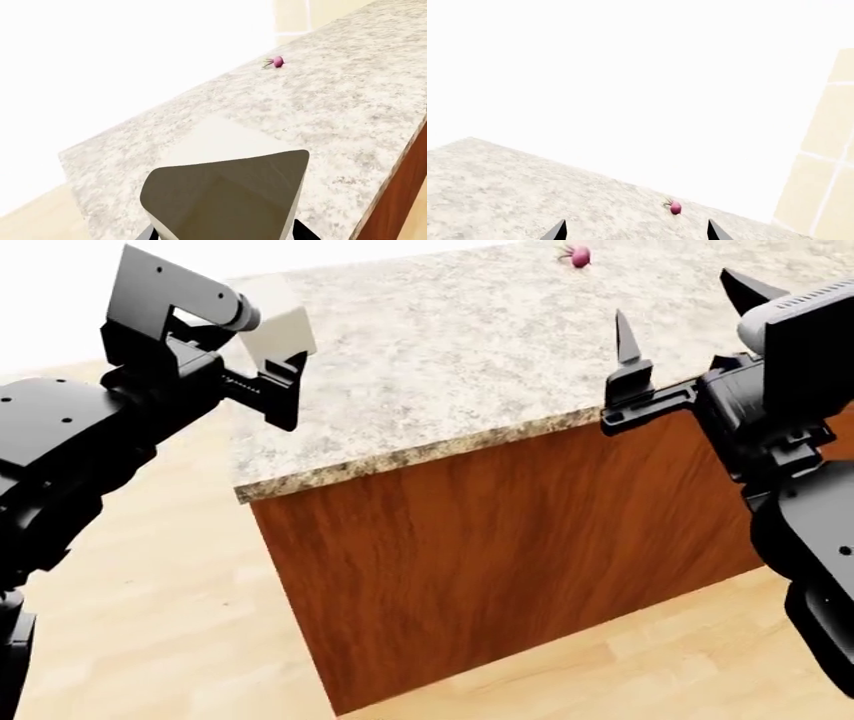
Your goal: Pick the tofu from the counter and place it in the cabinet.
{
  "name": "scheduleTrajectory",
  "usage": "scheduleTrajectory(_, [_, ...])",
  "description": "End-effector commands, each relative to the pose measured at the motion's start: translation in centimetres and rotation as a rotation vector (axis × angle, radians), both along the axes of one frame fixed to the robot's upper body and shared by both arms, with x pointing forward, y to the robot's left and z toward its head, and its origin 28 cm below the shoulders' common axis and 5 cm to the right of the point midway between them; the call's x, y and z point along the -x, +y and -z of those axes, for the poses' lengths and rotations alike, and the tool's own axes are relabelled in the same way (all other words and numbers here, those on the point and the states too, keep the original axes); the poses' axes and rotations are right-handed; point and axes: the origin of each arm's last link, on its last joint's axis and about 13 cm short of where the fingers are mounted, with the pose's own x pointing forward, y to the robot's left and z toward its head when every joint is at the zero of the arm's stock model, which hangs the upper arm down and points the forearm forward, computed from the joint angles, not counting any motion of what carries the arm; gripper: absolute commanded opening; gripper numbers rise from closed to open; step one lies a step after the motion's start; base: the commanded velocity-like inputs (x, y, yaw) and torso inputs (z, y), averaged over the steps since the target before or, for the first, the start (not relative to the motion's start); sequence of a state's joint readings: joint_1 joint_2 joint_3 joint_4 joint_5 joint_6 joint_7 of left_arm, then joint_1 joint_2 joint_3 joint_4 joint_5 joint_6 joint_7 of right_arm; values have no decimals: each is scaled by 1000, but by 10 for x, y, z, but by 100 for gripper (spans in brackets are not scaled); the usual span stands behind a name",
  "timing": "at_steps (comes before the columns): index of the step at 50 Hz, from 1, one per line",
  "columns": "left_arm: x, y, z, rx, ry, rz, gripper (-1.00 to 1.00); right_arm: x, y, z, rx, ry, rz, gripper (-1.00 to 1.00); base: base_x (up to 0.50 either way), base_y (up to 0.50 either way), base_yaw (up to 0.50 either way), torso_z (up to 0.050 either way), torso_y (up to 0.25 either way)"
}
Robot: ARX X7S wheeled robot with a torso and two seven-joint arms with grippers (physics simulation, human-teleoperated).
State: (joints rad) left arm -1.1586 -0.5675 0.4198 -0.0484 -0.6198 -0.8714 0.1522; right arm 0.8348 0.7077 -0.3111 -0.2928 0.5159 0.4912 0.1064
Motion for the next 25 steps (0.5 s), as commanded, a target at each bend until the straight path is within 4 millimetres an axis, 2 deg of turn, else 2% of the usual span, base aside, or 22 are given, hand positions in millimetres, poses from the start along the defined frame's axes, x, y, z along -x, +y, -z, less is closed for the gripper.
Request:
scheduleTrajectory(1, [3, 2, -2, 3, -18, -9, -100, 1, 6, 4, 48, -26, -28, 100, 0, 0, 500, 0, 0])
scheduleTrajectory(25, [0, 5, 3, 38, -18, -34, -100, -2, 13, 1, 15, -25, -54, 100, 0, 0, 500, 0, 0])
